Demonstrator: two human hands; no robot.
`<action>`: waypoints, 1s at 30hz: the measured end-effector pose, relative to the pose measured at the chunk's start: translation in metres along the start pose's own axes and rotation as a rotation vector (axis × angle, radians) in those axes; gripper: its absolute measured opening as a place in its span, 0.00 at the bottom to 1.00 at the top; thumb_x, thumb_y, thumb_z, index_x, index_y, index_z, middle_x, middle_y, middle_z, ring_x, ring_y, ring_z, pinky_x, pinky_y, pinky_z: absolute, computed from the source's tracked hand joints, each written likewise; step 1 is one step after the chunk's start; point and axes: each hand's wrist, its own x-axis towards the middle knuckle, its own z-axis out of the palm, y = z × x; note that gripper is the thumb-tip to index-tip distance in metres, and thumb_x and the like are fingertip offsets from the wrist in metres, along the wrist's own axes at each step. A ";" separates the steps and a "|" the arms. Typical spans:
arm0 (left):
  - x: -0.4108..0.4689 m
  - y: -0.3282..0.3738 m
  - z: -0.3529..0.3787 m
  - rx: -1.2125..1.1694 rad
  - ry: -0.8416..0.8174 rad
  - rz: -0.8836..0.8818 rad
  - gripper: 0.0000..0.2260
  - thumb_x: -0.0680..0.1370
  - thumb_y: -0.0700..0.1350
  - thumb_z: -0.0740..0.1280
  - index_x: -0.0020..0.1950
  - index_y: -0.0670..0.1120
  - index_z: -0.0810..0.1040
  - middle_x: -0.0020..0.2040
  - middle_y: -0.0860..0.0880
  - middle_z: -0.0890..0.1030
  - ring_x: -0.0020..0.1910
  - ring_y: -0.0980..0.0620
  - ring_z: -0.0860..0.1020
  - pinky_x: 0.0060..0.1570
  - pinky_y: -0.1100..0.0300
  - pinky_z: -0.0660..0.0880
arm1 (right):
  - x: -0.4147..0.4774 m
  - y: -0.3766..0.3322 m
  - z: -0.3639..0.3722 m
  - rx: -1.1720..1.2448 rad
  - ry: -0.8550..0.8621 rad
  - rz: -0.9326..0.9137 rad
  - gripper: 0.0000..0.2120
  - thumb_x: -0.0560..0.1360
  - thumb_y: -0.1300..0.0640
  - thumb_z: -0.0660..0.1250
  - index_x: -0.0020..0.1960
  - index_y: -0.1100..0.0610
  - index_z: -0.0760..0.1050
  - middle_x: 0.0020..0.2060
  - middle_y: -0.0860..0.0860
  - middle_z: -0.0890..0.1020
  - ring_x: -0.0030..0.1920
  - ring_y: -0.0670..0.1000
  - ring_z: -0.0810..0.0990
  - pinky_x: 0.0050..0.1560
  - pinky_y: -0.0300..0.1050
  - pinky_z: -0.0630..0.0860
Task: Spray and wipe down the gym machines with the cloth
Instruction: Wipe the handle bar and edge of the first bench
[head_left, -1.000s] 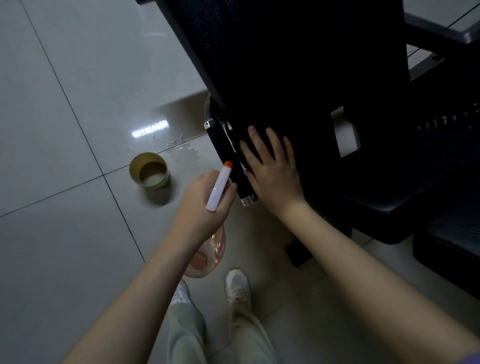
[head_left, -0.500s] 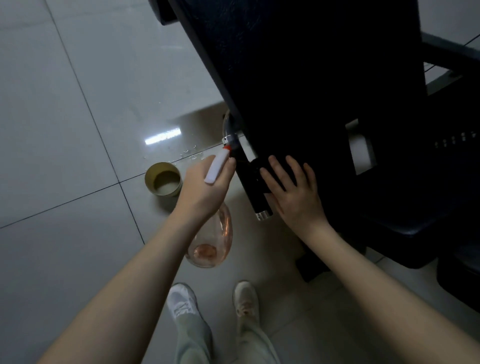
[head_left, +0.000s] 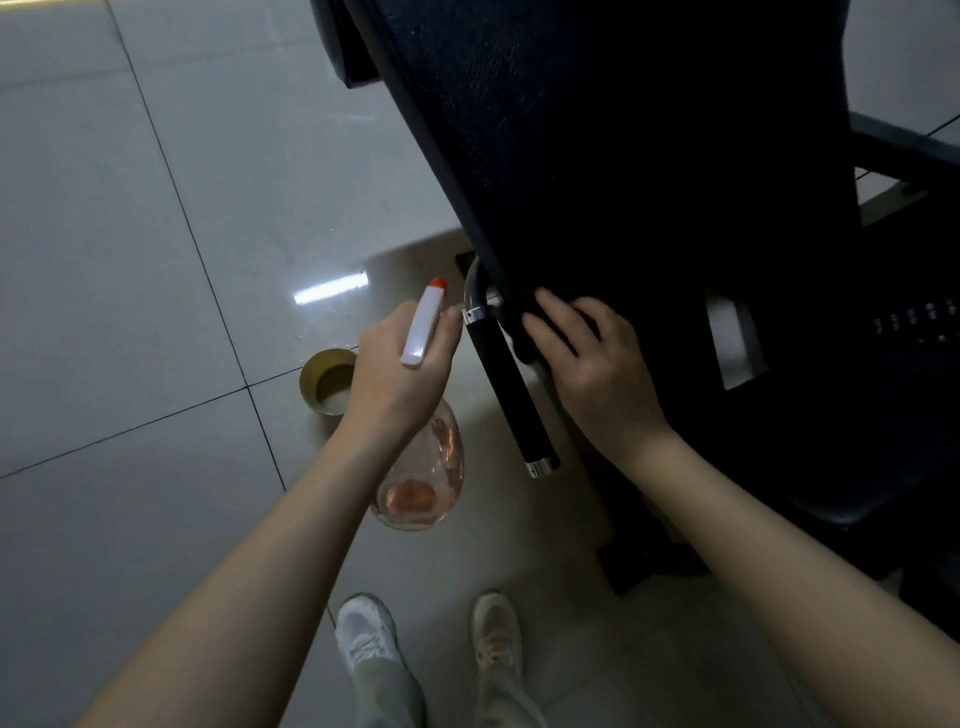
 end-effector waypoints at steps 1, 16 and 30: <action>0.000 -0.001 -0.001 -0.002 0.002 0.001 0.18 0.78 0.53 0.59 0.44 0.38 0.76 0.38 0.41 0.78 0.38 0.44 0.76 0.41 0.50 0.72 | 0.023 -0.001 0.003 -0.017 0.026 -0.007 0.15 0.75 0.64 0.63 0.62 0.59 0.75 0.62 0.57 0.77 0.58 0.58 0.72 0.53 0.54 0.74; 0.008 -0.005 -0.016 0.000 -0.027 -0.033 0.13 0.81 0.48 0.61 0.44 0.40 0.76 0.38 0.41 0.79 0.39 0.43 0.77 0.41 0.49 0.73 | 0.074 -0.007 0.032 -0.515 -0.391 -0.432 0.17 0.72 0.53 0.57 0.54 0.51 0.82 0.61 0.52 0.78 0.71 0.58 0.65 0.70 0.58 0.50; 0.008 0.008 -0.044 -0.050 -0.091 -0.042 0.15 0.81 0.50 0.61 0.45 0.39 0.76 0.40 0.39 0.79 0.40 0.41 0.76 0.38 0.50 0.72 | 0.037 -0.006 -0.010 -0.165 -0.363 -0.268 0.12 0.65 0.64 0.68 0.48 0.57 0.80 0.51 0.54 0.81 0.61 0.58 0.72 0.60 0.54 0.62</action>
